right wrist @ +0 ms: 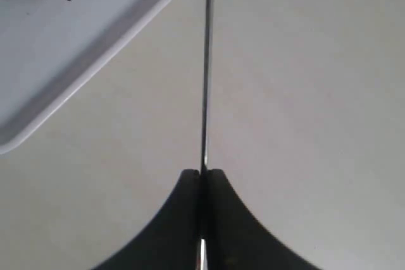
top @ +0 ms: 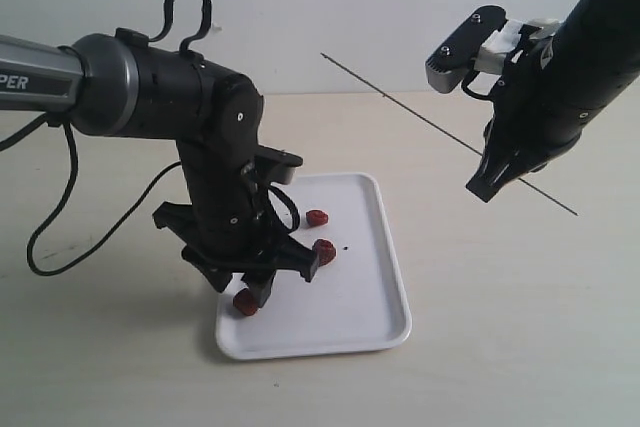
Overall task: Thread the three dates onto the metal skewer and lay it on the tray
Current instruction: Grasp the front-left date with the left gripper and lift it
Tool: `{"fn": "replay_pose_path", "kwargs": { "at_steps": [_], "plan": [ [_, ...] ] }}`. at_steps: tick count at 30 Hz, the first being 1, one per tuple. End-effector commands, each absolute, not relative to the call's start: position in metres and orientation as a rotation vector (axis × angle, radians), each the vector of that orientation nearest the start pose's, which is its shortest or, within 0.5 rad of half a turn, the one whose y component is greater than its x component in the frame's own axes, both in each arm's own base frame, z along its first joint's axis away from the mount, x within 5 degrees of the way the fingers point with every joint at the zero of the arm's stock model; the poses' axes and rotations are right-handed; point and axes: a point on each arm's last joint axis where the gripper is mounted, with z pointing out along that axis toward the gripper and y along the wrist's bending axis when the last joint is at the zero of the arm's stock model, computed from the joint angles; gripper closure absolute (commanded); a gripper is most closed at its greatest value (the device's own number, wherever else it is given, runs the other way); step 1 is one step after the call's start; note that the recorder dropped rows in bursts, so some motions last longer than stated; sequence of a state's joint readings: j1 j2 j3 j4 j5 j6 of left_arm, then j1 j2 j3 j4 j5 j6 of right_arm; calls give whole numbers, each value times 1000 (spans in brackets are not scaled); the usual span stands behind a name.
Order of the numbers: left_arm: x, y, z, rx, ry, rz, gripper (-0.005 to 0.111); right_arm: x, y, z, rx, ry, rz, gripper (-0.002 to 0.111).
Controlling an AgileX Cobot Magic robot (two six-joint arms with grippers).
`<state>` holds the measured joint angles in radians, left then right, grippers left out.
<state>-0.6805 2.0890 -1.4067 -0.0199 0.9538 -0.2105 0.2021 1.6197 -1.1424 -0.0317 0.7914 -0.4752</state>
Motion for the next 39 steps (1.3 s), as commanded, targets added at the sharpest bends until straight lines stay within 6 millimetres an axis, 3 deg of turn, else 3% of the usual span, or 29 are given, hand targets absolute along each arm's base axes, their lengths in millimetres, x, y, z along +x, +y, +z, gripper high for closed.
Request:
{"fn": "replay_pose_path", "kwargs": {
  "at_steps": [1, 25, 30, 37, 39],
  "plan": [
    [302, -250, 130, 731, 3029, -37, 58, 322, 62, 245, -930, 2579, -118, 108],
    [298, -258, 128, 746, 3007, -62, 58, 324, 62, 245, -925, 2563, -120, 108],
    [297, -258, 108, 753, 3061, -28, 58, 324, 62, 245, -925, 2563, -120, 108],
    [297, -257, 111, 753, 3060, -28, 58, 324, 62, 245, -924, 2561, -121, 108],
    [297, -257, 111, 754, 3062, -27, 63, 324, 62, 245, -924, 2561, -121, 108]
  ]
}}
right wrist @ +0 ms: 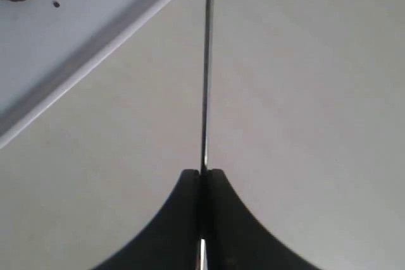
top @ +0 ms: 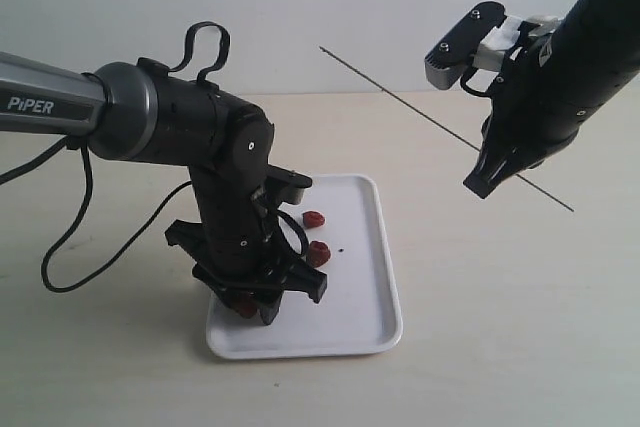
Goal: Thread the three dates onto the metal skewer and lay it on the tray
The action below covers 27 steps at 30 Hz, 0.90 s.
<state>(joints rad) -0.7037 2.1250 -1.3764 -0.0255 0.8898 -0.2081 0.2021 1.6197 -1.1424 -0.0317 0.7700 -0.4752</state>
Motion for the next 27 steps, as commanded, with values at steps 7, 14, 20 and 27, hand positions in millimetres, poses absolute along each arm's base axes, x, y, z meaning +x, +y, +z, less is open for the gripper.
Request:
{"fn": "replay_pose_path", "kwargs": {
  "at_steps": [7, 14, 20, 27],
  "plan": [
    [297, -257, 112, 754, 3059, -29, 91, 324, 62, 245, -923, 2557, -121, 108],
    [304, -252, 134, 724, 2990, -74, 91, 325, 62, 246, -921, 2551, -122, 108],
    [325, -229, 175, 548, 2875, -221, 91, 326, 62, 246, -902, 2537, -122, 108],
    [356, -195, 205, 307, 2742, -634, 91, 326, 68, 246, -824, 2551, -22, 108]
  ]
}}
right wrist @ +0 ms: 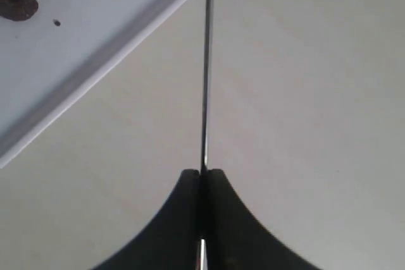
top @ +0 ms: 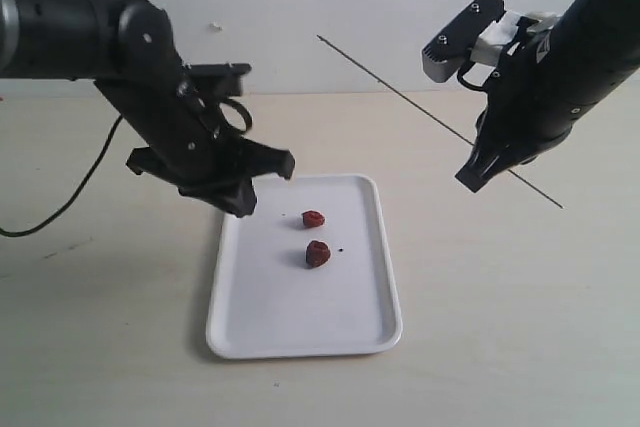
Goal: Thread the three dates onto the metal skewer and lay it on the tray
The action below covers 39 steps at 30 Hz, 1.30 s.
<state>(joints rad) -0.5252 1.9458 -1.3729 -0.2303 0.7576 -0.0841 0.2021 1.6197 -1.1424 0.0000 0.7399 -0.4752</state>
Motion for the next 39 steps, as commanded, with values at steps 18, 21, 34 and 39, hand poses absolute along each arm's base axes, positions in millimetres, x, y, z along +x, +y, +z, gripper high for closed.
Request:
{"fn": "replay_pose_path", "kwargs": {
  "at_steps": [18, 21, 34, 39],
  "plan": [
    [410, -97, 242, -159, 2292, -1346, 90, 334, 108, 182, -595, 2627, 635, 108],
    [412, -90, 232, -161, 2310, -1370, 85, 333, 118, 174, -664, 2594, 813, 108],
    [419, -91, 220, -144, 2260, -1413, 82, 330, 134, 155, -768, 2515, 1123, 108],
    [419, -91, 221, -143, 2251, -1413, 82, 327, 138, 161, -807, 2448, 1226, 108]
  ]
}}
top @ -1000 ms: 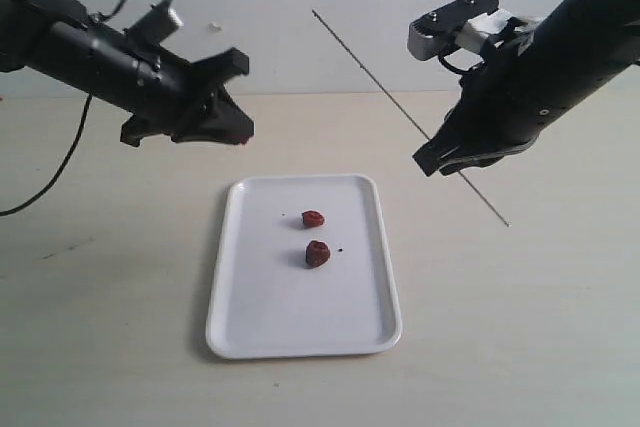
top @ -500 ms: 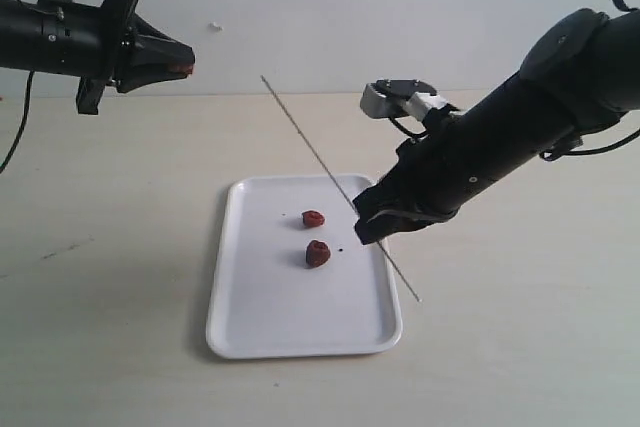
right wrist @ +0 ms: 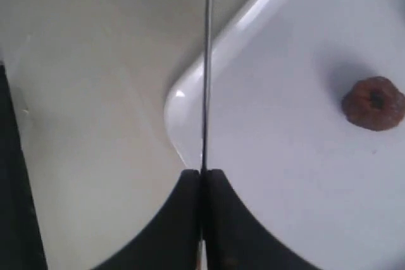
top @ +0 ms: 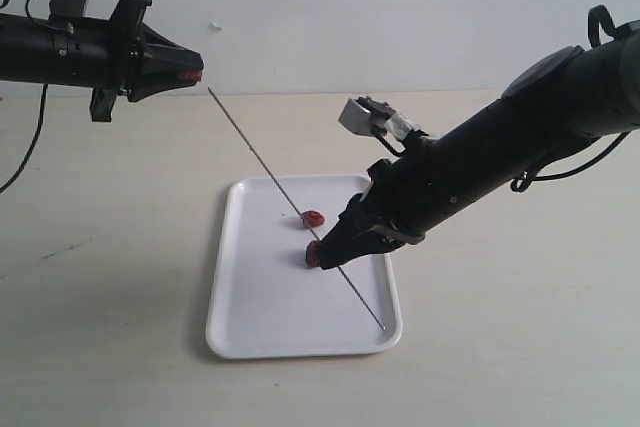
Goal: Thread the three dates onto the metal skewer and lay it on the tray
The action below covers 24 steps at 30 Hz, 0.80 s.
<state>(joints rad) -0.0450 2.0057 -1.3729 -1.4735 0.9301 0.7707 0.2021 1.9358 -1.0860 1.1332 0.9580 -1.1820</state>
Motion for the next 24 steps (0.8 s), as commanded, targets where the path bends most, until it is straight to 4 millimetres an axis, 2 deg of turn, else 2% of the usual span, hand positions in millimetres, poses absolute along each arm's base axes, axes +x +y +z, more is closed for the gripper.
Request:
{"fn": "replay_pose_path", "kwargs": {
  "at_steps": [1, 24],
  "plan": [
    [419, -91, 221, -143, 2251, -1413, 82, 327, 139, 161, -808, 2439, 1231, 108],
    [415, -94, 224, -111, 2246, -1491, 82, 331, 137, 159, -769, 2448, 1171, 108]
  ]
}}
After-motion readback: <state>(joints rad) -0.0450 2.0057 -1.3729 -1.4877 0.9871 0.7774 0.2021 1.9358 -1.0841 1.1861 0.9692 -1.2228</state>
